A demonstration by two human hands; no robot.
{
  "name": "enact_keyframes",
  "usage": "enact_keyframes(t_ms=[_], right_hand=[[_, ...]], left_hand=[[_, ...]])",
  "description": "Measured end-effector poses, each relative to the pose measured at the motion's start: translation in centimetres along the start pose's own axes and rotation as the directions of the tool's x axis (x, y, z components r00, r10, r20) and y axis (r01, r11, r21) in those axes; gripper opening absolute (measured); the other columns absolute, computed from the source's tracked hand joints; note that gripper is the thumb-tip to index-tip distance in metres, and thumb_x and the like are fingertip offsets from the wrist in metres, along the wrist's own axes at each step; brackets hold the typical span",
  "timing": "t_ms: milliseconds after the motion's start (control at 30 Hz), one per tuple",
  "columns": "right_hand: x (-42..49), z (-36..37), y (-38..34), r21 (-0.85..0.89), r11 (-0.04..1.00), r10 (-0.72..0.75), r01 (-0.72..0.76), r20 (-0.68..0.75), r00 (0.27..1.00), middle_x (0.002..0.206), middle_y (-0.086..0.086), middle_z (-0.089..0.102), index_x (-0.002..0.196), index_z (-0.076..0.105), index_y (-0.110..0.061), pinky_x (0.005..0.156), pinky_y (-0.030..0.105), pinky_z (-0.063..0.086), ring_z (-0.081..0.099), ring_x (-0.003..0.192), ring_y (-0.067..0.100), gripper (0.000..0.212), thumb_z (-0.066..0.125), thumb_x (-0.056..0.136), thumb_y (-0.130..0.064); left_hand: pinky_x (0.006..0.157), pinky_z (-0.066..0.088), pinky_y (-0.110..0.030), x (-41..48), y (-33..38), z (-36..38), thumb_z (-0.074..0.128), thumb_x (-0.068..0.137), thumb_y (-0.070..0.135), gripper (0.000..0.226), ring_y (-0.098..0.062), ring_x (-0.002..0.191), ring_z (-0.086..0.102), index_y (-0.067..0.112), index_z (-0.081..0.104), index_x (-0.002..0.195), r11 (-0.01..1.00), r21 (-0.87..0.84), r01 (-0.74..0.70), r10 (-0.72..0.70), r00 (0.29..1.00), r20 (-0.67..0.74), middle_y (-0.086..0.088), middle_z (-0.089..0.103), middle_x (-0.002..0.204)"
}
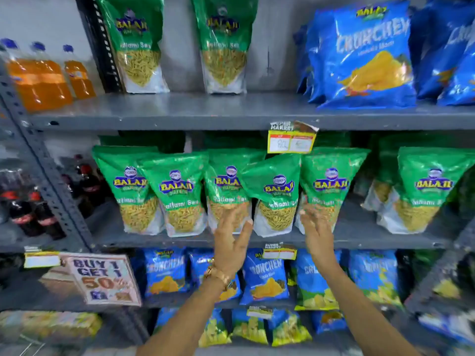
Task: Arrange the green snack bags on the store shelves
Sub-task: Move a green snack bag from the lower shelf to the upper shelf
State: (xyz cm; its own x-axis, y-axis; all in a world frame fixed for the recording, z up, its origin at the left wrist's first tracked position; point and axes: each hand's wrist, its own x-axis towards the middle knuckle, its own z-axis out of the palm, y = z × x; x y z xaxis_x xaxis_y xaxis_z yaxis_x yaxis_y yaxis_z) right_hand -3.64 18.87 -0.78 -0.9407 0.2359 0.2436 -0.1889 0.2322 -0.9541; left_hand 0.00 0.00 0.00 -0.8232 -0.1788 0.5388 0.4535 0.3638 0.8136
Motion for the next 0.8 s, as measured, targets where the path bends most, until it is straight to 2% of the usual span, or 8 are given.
enact_keyframes(t_ms=[133,200,267,333,400,500,667,800], right_hand=[[2.3,1.8,1.3,0.097,0.973,0.196,-0.209,0.135,0.971,0.078,-0.006,0.052,0.088,0.062,-0.026,0.073,0.03,0.043,0.052,0.07,0.0,0.022,0.05,0.096,-0.042],[3.6,2.8,2.0,0.14,0.957,0.236,-0.253,0.128,0.963,0.067,-0.018,0.043,0.083,0.059,-0.032,0.065,0.023,0.036,0.042,0.063,-0.005,0.022,0.046,0.098,-0.043],[4.9,3.7,2.8,0.16,0.945,0.265,-0.285,0.135,0.955,0.065,-0.018,0.04,0.105,0.055,-0.042,0.063,0.021,0.034,0.038,0.063,-0.004,0.013,0.045,0.097,-0.047],[5.8,4.6,3.6,0.138,0.932,0.32,-0.336,0.125,0.939,0.069,-0.017,0.03,0.134,0.042,-0.034,0.067,0.022,0.035,0.03,0.063,-0.002,0.047,0.047,0.092,-0.056],[6.2,5.3,4.0,0.106,0.937,0.322,-0.333,0.11,0.94,0.078,-0.016,0.039,0.15,0.026,-0.022,0.083,0.029,0.04,0.04,0.071,0.002,0.07,0.045,0.093,-0.057],[6.3,5.6,4.4,0.118,0.949,0.282,-0.292,0.093,0.955,0.147,-0.002,0.045,0.154,0.017,-0.021,0.109,0.035,0.031,0.041,0.129,0.012,0.07,0.045,0.097,-0.05],[5.5,5.0,4.1,0.093,0.98,0.17,-0.178,0.086,0.982,0.118,-0.046,0.038,0.153,0.022,-0.025,0.098,0.022,0.031,0.041,0.115,-0.009,0.067,0.05,0.095,-0.046],[4.5,4.0,3.9,0.147,0.975,0.149,-0.167,0.125,0.981,0.134,-0.026,0.056,0.146,0.035,-0.031,0.098,0.02,0.037,0.051,0.128,0.005,0.059,0.055,0.093,-0.046]], left_hand=[[0.09,0.045,-0.01,1.4,-3.2,3.1,0.056,0.089,0.019,0.038,-0.016,0.122,0.05,0.017,0.048,0.127,0.968,-0.031,0.25,-0.239,0.949,0.206,0.018,0.051,0.119],[0.096,0.042,-0.021,2.5,-4.3,4.7,0.058,0.088,0.02,0.047,-0.014,0.126,0.044,0.015,0.042,0.132,0.958,-0.002,0.287,-0.277,0.927,0.252,0.004,0.048,0.133],[0.105,0.037,-0.028,3.2,-4.8,6.0,0.059,0.086,0.019,0.054,-0.007,0.124,0.039,0.014,0.037,0.135,0.964,0.014,0.267,-0.263,0.936,0.236,-0.003,0.042,0.14],[0.106,0.033,-0.025,4.0,-5.4,7.0,0.061,0.085,0.017,0.061,-0.007,0.125,0.037,0.013,0.032,0.138,0.961,0.013,0.276,-0.274,0.944,0.185,-0.004,0.038,0.143],[0.101,0.03,-0.022,4.6,-5.8,7.7,0.06,0.084,0.02,0.066,-0.007,0.125,0.037,0.013,0.028,0.141,0.947,0.03,0.321,-0.321,0.929,0.183,-0.004,0.037,0.145],[0.099,0.028,-0.02,4.7,-6.3,8.3,0.059,0.085,0.023,0.067,-0.009,0.129,0.035,0.016,0.025,0.143,0.93,0.024,0.367,-0.364,0.91,0.199,-0.002,0.035,0.148],[0.114,0.027,-0.039,4.6,-6.3,8.5,0.069,0.077,0.018,0.081,-0.021,0.139,0.025,0.014,0.022,0.143,0.966,0.079,0.248,-0.259,0.947,0.191,-0.008,0.028,0.151],[0.109,0.035,-0.043,4.0,-5.8,8.0,0.075,0.068,0.021,0.09,-0.023,0.132,0.032,0.014,0.024,0.142,0.976,0.127,0.179,-0.2,0.963,0.183,-0.008,0.037,0.142]])
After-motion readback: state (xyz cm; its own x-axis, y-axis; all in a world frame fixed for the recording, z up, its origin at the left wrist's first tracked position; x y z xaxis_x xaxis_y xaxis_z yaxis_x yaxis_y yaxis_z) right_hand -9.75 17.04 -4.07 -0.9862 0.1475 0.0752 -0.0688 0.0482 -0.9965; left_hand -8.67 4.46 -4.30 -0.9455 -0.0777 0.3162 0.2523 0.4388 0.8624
